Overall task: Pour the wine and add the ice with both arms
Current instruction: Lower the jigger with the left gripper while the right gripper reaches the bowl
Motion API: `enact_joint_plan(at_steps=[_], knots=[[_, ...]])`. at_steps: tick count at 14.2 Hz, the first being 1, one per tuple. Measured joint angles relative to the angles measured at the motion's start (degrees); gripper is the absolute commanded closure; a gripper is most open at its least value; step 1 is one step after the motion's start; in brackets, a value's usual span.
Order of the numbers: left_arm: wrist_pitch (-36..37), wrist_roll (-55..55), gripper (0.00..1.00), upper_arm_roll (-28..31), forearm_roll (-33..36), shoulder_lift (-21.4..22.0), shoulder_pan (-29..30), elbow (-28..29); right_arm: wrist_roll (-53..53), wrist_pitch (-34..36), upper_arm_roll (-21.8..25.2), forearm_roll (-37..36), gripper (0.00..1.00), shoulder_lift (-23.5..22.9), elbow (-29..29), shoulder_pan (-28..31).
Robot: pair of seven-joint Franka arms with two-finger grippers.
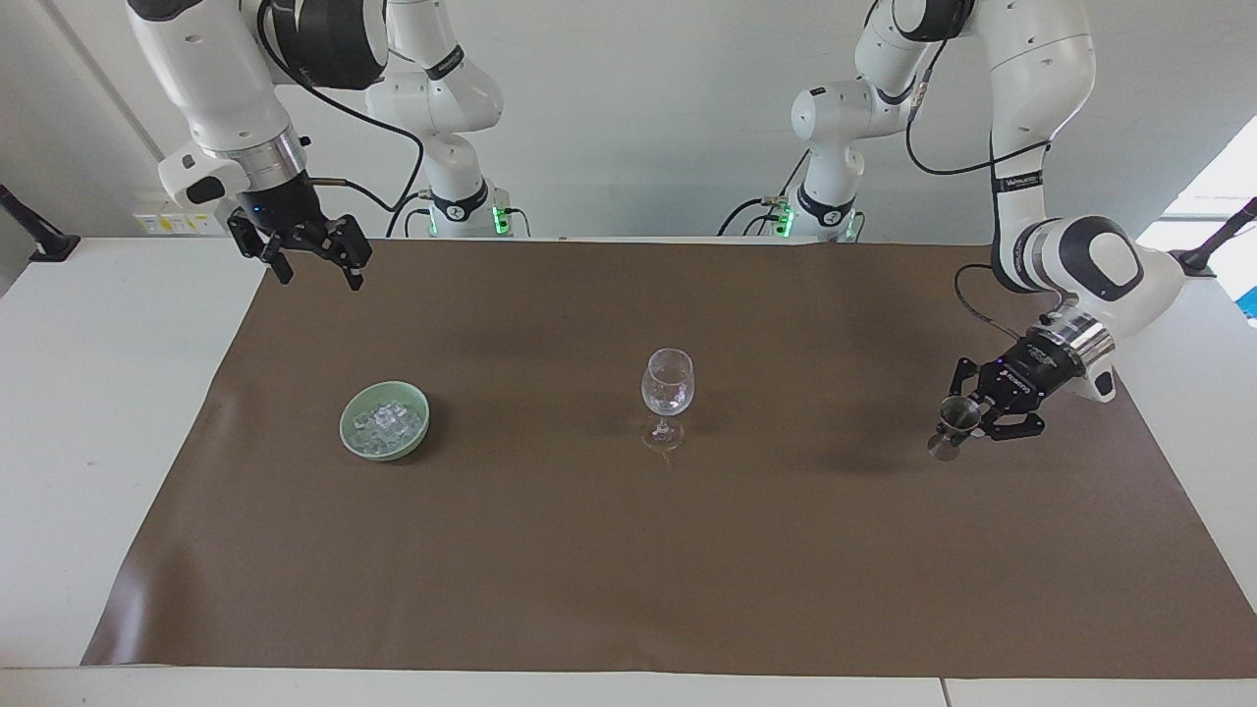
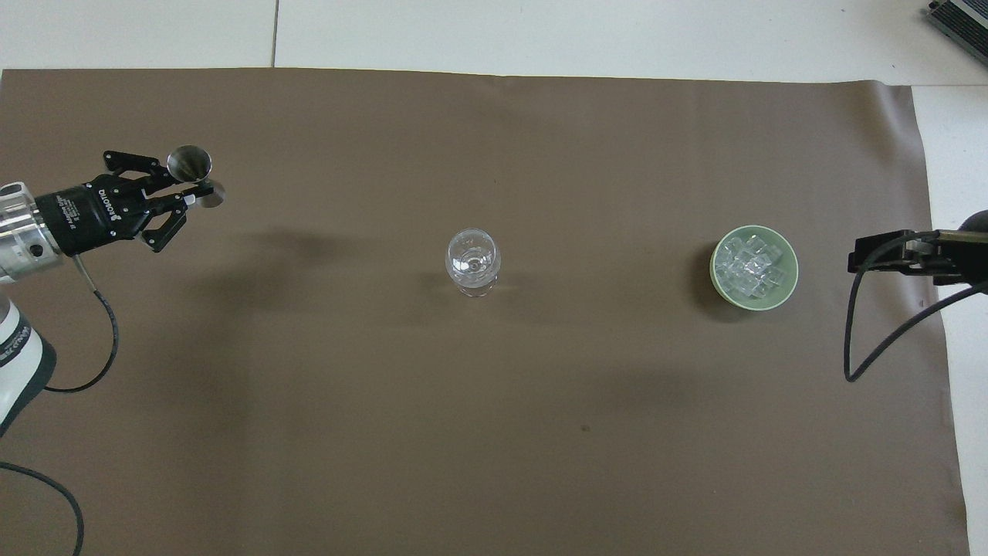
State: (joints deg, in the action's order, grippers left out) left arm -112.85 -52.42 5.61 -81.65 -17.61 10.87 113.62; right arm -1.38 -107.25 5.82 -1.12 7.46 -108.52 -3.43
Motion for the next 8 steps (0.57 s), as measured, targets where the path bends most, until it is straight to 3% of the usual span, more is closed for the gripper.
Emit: enact_joint_plan(at_steps=[8], knots=[[2.1, 0.3, 1.00, -0.1, -14.7, -4.0, 5.7, 6.8, 4.8, -11.7, 0.0, 0.0, 0.00, -2.1, -8.3, 0.0]])
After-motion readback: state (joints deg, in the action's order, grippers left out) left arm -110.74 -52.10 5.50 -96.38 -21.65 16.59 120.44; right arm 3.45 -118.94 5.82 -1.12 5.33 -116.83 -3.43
